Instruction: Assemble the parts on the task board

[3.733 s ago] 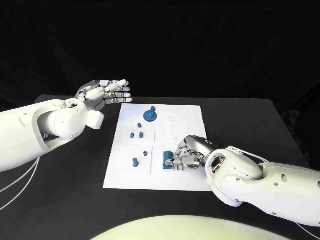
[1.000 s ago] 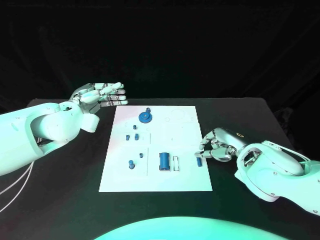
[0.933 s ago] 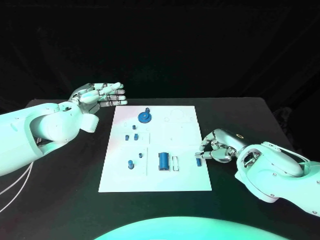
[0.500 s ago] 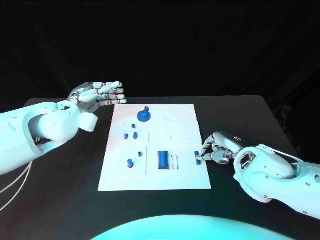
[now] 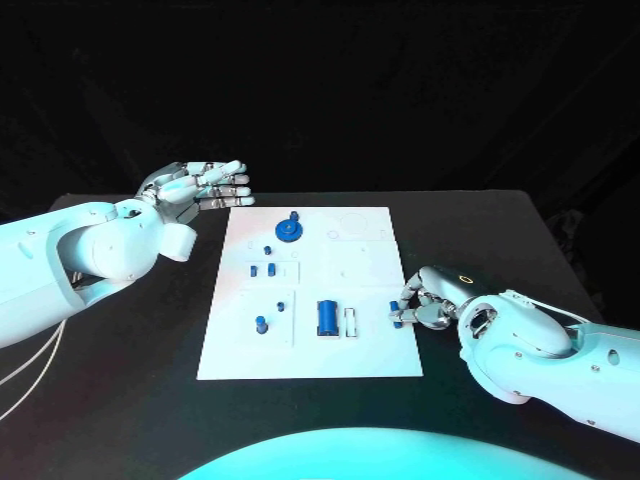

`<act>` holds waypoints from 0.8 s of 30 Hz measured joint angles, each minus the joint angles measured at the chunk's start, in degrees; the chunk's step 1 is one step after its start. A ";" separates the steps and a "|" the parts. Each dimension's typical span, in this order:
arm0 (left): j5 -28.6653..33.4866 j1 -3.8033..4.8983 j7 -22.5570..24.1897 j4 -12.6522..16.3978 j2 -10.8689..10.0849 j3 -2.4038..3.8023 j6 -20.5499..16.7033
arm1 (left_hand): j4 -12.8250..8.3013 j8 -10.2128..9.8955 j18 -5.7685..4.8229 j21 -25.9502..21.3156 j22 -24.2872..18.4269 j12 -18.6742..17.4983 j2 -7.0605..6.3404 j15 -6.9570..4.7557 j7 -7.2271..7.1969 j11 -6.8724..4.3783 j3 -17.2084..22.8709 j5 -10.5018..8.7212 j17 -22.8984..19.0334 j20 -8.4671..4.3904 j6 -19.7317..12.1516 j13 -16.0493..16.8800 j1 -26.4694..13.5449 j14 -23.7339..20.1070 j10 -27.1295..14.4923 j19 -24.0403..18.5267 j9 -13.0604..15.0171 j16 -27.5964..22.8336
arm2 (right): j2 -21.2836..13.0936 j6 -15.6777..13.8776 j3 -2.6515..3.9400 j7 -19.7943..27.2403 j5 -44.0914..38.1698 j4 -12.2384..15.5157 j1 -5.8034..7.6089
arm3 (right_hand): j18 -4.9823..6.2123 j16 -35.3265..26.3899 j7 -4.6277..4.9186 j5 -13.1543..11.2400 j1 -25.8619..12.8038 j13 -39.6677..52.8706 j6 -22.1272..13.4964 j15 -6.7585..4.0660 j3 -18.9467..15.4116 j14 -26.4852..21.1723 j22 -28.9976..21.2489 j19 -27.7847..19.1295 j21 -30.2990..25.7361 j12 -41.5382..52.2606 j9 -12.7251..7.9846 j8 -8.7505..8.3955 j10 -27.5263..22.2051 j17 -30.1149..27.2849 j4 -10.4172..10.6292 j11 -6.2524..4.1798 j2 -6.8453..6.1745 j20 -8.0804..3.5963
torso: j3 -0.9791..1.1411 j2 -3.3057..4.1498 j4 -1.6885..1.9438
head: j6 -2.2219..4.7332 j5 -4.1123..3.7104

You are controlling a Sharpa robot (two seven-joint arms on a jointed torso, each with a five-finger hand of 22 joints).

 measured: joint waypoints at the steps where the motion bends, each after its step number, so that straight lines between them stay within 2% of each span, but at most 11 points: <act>1: 0.00 0.00 0.00 0.01 0.00 0.00 0.01 | 0.00 0.00 0.00 0.00 0.00 0.00 0.00 0.00 0.00 0.00 0.00 0.00 0.00 0.00 0.00 0.00 0.00 0.00 0.00 0.00 0.00 0.00 | 0.13 0.02 0.00 -0.05 -0.02 -0.07 -0.03 | 0.00 0.00 0.00 0.00 0.00 0.00 0.00 0.00 0.00 0.00 0.00 0.00 0.00 0.00 0.00 0.00 0.00 0.00 0.00 0.00 0.00 0.00 | 0.00 0.00 0.02 | -0.02 0.02; 7: 0.00 0.00 -0.04 0.02 -0.05 0.00 0.05 | 0.00 0.00 0.00 0.00 -0.05 0.00 0.00 0.00 0.00 0.00 0.00 0.00 0.00 0.00 0.00 0.00 0.00 0.00 0.00 0.00 0.00 0.00 | 0.84 0.41 0.00 -0.26 -0.09 -0.57 -0.14 | 0.00 0.00 -0.18 0.44 0.00 0.22 0.18 0.00 0.16 0.00 0.00 0.00 0.00 0.01 0.12 0.00 0.00 0.00 0.16 0.00 0.00 0.00 | 0.01 -0.02 0.04 | -0.14 0.14; 13: 0.00 0.00 -0.11 0.06 -0.12 -0.01 0.11 | 0.00 0.00 0.00 0.00 -0.05 0.00 0.00 0.00 0.00 0.00 0.00 0.00 0.00 0.00 0.00 0.00 0.00 0.00 0.00 0.00 0.00 0.00 | 1.46 2.05 0.25 -0.59 -0.62 -1.14 -0.11 | 0.00 0.00 -0.53 0.67 0.15 0.23 0.53 0.00 0.16 0.00 -0.01 0.00 0.00 0.08 0.54 0.13 -0.18 0.00 0.16 -0.18 0.02 0.00 | 0.01 -0.03 0.00 | -0.27 0.27; 17: 0.00 0.00 -0.16 0.10 -0.16 -0.01 0.16 | 0.00 0.00 0.00 0.00 -0.04 0.00 0.00 0.00 0.00 0.00 0.00 0.00 0.00 0.00 0.00 0.00 0.00 0.00 0.00 0.00 0.00 -0.18 | 1.80 3.30 0.41 -0.83 -1.57 -1.44 -0.04 | 0.00 0.00 -0.53 0.67 0.74 0.23 0.54 -0.01 0.43 -0.01 -0.01 0.00 0.00 -0.03 0.70 0.26 -0.19 0.00 -0.11 -0.19 -0.45 0.00 | 0.03 -0.03 -0.02 | -0.43 0.35; 21: 0.00 0.00 -0.24 0.12 -0.20 -0.01 0.24 | 0.00 0.00 0.00 0.00 -0.04 0.00 0.00 0.00 0.00 0.00 0.00 0.00 0.00 0.00 0.00 0.00 0.00 0.00 0.00 0.00 0.00 -0.34 | 2.25 4.26 0.51 -1.07 -2.84 -1.65 -0.01 | 0.00 0.00 -0.45 0.66 1.76 0.23 0.66 -0.38 1.23 -0.06 -0.01 0.00 0.00 -0.34 0.90 0.14 -0.20 0.03 -0.91 -0.20 -1.47 0.00 | 0.03 -0.03 -0.03 | -0.47 0.35; 24: 0.00 0.00 -0.30 0.13 -0.20 -0.01 0.30 | 0.00 0.00 0.00 0.00 -0.04 0.00 0.00 0.00 0.00 0.00 0.00 0.00 0.00 0.00 0.00 0.00 0.00 0.00 0.00 0.00 0.00 -0.34 | 2.51 4.72 0.54 -1.18 -3.60 -1.70 0.00 | 0.01 0.00 -0.43 -0.25 2.43 0.23 0.68 -0.46 2.17 0.01 -0.01 0.13 0.00 -0.37 1.06 -0.17 -0.41 0.04 -1.85 -0.41 -2.14 -0.14 | 0.03 -0.05 -0.02 | -0.47 0.35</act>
